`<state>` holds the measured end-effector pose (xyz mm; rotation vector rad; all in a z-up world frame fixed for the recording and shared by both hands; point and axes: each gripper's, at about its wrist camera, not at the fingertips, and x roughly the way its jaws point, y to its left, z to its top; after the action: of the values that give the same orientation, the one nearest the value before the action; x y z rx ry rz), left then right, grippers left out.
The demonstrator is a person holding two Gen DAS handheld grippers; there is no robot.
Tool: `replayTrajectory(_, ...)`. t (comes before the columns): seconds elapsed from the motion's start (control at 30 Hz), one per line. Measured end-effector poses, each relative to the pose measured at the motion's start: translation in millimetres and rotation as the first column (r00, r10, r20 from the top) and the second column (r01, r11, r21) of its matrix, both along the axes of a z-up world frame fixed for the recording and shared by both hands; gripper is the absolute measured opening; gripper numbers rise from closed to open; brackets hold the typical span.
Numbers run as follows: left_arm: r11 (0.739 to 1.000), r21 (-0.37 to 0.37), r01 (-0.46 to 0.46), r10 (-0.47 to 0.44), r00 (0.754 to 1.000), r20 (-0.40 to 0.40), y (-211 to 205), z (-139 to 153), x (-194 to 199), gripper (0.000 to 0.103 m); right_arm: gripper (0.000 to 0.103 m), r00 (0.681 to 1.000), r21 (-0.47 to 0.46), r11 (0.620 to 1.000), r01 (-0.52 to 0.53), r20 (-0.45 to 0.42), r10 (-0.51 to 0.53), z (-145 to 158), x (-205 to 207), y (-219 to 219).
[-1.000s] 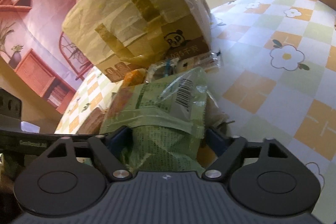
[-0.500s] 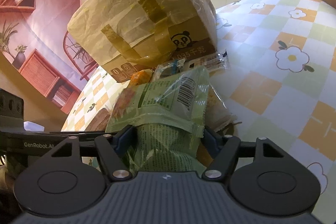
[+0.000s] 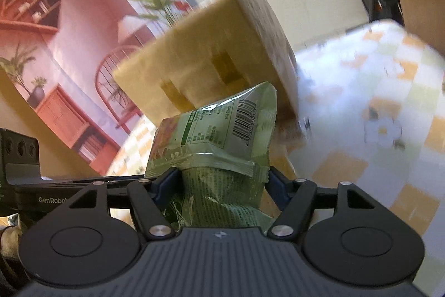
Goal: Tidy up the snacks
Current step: 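Lift the green bag and carry it over the box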
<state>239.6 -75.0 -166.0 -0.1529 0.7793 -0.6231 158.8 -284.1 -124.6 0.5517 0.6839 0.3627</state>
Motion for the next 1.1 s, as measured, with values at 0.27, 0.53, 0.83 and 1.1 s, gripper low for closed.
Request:
replayTrajectory(0.27, 1.0, -0.011, -0.015, 0.017, 0.987, 0.163, -0.8, 73.7, 21.0, 0.061, 0.07, 0.982, -0.03, 1.0, -0.008, 0.189, 0.013, 69.9, 25.5, -6.0)
replayTrajectory(0.53, 0.998, -0.006, -0.057, 0.056, 0.956, 0.289, 4.9, 132.7, 64.1, 0.061, 0.07, 0.941, -0.061, 0.998, -0.027, 0.336, 0.046, 123.9, 76.2, 4.2)
replayTrajectory(0.83, 0.993, 0.101, -0.058, 0.025, 0.953, 0.302, 3.2, 157.7, 131.5, 0.062, 0.07, 0.932, -0.063, 0.997, -0.033, 0.359, 0.054, 137.6, 164.7, 9.8)
replayTrajectory(1.1, 0.994, 0.078, -0.079, 0.065, 0.983, 0.172, 9.7, 120.2, 169.3, 0.062, 0.07, 0.963, -0.054, 0.998, -0.032, 0.264, 0.046, 110.3, 226.2, 6.5)
